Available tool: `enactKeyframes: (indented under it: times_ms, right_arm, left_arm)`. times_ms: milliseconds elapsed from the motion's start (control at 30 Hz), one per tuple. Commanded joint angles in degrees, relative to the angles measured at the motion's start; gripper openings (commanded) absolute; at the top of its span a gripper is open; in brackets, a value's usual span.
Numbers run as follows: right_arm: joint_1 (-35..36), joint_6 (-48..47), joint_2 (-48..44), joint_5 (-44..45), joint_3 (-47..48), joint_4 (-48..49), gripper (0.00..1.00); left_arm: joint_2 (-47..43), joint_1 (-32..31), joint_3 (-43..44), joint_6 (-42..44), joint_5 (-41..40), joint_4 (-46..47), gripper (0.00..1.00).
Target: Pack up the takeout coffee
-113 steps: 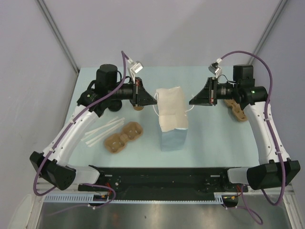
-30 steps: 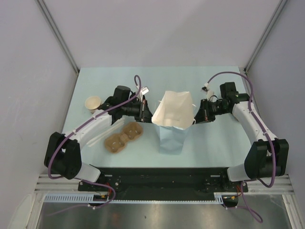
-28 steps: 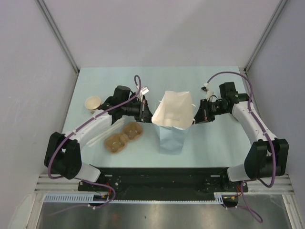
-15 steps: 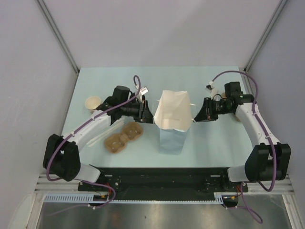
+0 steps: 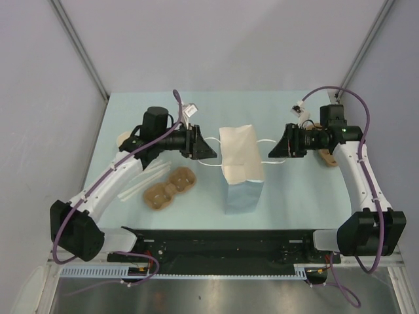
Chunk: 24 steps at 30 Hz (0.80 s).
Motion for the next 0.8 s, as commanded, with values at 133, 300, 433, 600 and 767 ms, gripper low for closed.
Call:
enactKeyframes:
  times_ms: [133,300,433,600,767]
  right_arm:
    - [0.0,0.0,-2.3,-0.5,6.7,-1.1,0.66]
    - [-1.8,-1.0,-2.3,-0.3,8.8,-2.6,0.84]
    - [-2.7,-2.3,-2.4,-0.6,10.9,-4.1,0.94]
    - [-5.0,-4.0,-1.6,-1.7,14.7,-6.5,0.97]
    - [-6.9,-5.8,0.1,-2.7,18.4,-8.4,0.98]
  left_arm:
    - [-3.7,1.0,5.5,2.9,-1.0,-3.2,0.77]
    - [-4.3,1.6,7.0,4.0,1.9,-3.3,0.87]
    - [-5.8,5.9,6.8,3.0,6.1,-0.4,0.98]
    - [-7.3,15.7,8.8,2.9,15.0,4.1,1.0]
    - [-4.2,23.1,14.4,21.9,16.6,-8.3,1.0]
